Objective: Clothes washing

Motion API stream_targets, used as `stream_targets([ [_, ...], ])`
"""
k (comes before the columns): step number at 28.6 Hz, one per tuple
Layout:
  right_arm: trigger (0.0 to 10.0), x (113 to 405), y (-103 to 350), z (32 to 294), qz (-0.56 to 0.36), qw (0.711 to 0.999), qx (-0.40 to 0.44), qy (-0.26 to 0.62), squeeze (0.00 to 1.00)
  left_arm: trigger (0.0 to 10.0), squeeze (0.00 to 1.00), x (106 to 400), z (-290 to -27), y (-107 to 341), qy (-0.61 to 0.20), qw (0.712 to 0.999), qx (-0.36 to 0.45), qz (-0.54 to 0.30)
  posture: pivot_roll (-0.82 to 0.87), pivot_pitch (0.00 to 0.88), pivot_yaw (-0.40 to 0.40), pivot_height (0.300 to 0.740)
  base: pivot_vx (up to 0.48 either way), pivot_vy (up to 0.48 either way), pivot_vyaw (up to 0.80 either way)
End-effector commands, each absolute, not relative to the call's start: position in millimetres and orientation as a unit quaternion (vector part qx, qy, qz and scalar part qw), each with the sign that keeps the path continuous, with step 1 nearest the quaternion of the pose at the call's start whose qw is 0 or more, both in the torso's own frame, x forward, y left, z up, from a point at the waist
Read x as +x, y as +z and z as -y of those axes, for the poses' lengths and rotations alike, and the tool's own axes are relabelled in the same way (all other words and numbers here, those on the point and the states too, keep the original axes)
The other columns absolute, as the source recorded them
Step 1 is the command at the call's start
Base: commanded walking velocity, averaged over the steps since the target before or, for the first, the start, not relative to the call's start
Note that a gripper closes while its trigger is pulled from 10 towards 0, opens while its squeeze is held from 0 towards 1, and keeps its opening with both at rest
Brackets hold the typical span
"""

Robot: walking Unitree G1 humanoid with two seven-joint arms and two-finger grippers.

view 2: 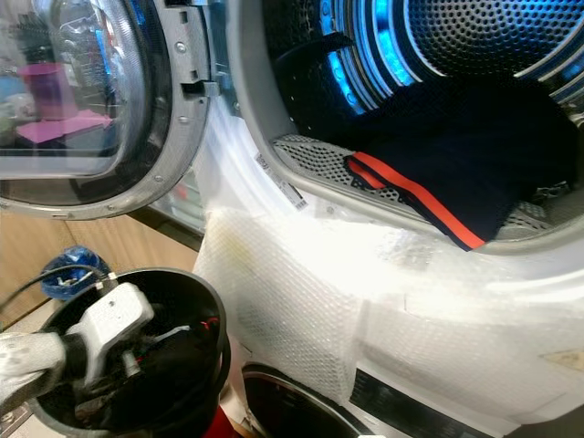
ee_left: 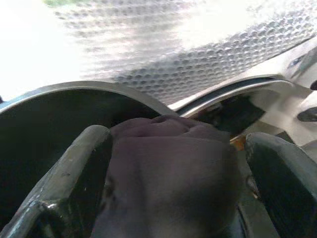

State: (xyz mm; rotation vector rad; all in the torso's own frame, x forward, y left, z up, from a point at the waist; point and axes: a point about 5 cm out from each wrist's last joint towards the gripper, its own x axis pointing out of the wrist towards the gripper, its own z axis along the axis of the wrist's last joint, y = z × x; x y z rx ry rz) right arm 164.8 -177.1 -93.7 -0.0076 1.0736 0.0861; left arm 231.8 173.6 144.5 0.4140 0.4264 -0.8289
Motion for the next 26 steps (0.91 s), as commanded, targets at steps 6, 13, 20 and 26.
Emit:
stream_targets([
  [6, 10.0, 164, -94, 180, -0.511, 0.859, 0.0, 0.034, 0.0, 10.0, 0.0, 235, -175, 141, -0.395, 0.863, 0.225, -0.219, 0.12, 0.042, -0.012, 0.74, 0.0, 0.0, 0.0],
  [13, 10.0, 164, -94, 177, -0.511, 0.859, 0.004, 0.037, 0.0, 10.0, 0.0, 235, -178, 135, -0.38, 0.854, 0.252, -0.248, 0.12, 0.039, -0.005, 0.74, 0.0, 0.0, 0.0],
  [20, 10.0, 162, -95, 175, -0.514, 0.857, 0.001, 0.043, 0.0, 10.0, 0.0, 240, -183, 129, -0.35, 0.86, 0.261, -0.263, 0.11, 0.044, -0.006, 0.74, 0.0, 0.0, 0.0],
  [26, 10.0, 162, -95, 179, -0.515, 0.856, -0.01, 0.047, 0.0, 10.0, 0.0, 241, -179, 120, -0.337, 0.864, 0.257, -0.271, 0.1, 0.038, -0.018, 0.74, 0.0, 0.0, 0.0],
])
